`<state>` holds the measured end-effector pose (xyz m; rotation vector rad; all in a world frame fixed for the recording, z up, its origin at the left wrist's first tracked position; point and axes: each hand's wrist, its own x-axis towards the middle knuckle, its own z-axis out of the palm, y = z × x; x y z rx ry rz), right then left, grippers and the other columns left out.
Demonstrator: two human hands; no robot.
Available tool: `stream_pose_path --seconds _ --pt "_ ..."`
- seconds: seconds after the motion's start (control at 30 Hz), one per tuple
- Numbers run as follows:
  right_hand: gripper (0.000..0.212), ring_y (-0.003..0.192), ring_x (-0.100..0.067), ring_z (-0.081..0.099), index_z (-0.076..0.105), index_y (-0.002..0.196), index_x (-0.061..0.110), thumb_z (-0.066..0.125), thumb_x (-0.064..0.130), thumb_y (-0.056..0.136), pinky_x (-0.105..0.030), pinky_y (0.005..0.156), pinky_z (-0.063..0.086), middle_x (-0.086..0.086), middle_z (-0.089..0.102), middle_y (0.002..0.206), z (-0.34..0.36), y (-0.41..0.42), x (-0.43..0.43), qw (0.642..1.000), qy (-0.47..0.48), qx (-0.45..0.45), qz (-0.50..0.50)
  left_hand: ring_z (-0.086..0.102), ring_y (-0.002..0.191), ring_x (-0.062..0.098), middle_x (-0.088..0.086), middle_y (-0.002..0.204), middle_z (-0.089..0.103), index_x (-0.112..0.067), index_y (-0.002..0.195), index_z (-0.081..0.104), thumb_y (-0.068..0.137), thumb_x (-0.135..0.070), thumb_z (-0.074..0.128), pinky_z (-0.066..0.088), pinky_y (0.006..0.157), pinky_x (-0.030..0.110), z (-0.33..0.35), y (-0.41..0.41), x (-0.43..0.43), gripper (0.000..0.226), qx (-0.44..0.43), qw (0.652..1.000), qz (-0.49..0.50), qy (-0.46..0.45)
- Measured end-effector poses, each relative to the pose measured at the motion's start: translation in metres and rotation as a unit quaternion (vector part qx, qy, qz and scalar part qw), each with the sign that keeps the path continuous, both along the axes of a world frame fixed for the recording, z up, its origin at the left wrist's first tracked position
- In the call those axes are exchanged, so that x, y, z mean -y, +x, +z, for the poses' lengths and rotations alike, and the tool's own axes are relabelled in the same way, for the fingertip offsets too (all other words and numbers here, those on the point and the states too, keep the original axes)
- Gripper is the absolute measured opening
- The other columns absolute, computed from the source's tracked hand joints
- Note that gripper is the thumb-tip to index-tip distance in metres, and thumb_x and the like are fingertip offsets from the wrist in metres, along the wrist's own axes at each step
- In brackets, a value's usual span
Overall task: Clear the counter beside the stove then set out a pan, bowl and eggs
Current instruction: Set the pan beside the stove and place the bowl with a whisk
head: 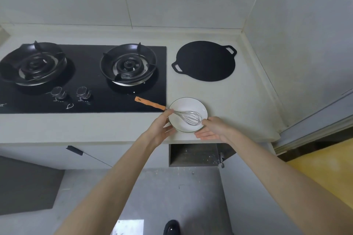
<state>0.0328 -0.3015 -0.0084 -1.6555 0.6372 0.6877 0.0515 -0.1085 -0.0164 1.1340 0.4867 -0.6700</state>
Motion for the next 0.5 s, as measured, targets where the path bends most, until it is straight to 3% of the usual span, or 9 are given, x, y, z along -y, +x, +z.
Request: stream_pose_path --seconds 0.1,0.27,0.37,0.5 --pt "0.028 0.093 -0.031 0.066 0.046 0.123 0.003 0.036 0.019 0.102 -0.038 0.086 0.055 -0.025 0.067 0.108 -0.002 0.000 0.002 1.000 -0.009 0.009 0.011 0.059 0.112 0.025 0.006 0.125 0.059 -0.022 0.109 0.063 0.092 -0.034 0.060 0.050 0.097 0.036 0.000 -0.002 0.001 0.021 0.005 1.000 0.004 -0.007" --pt "0.027 0.094 -0.028 0.068 0.048 0.121 0.025 0.040 0.040 0.100 -0.035 0.085 0.055 -0.008 0.068 0.113 0.004 -0.014 0.011 0.999 -0.017 0.029 0.022 0.058 0.114 0.031 0.003 0.126 0.057 -0.021 0.122 0.058 0.095 -0.032 0.056 0.054 0.084 0.034 0.003 -0.017 -0.001 0.030 -0.002 1.000 0.026 -0.010" --pt "0.026 0.094 -0.028 0.067 0.045 0.121 0.023 0.041 0.038 0.101 -0.035 0.085 0.054 -0.006 0.068 0.115 0.004 -0.034 0.026 0.999 -0.024 0.045 -0.001 0.058 0.113 0.032 0.004 0.122 0.060 -0.020 0.118 0.058 0.096 -0.030 0.054 0.051 0.090 0.038 0.001 -0.035 -0.002 0.025 -0.014 0.999 0.037 0.009" --pt "0.026 0.090 -0.026 0.066 0.051 0.122 0.018 0.045 0.032 0.100 -0.037 0.086 0.053 -0.005 0.068 0.108 -0.004 -0.074 0.054 0.996 -0.057 0.064 -0.023 0.058 0.115 0.030 0.006 0.126 0.061 -0.015 0.126 0.056 0.097 -0.029 0.051 0.049 0.092 0.038 -0.005 -0.069 0.005 0.033 -0.030 0.999 0.018 0.029"
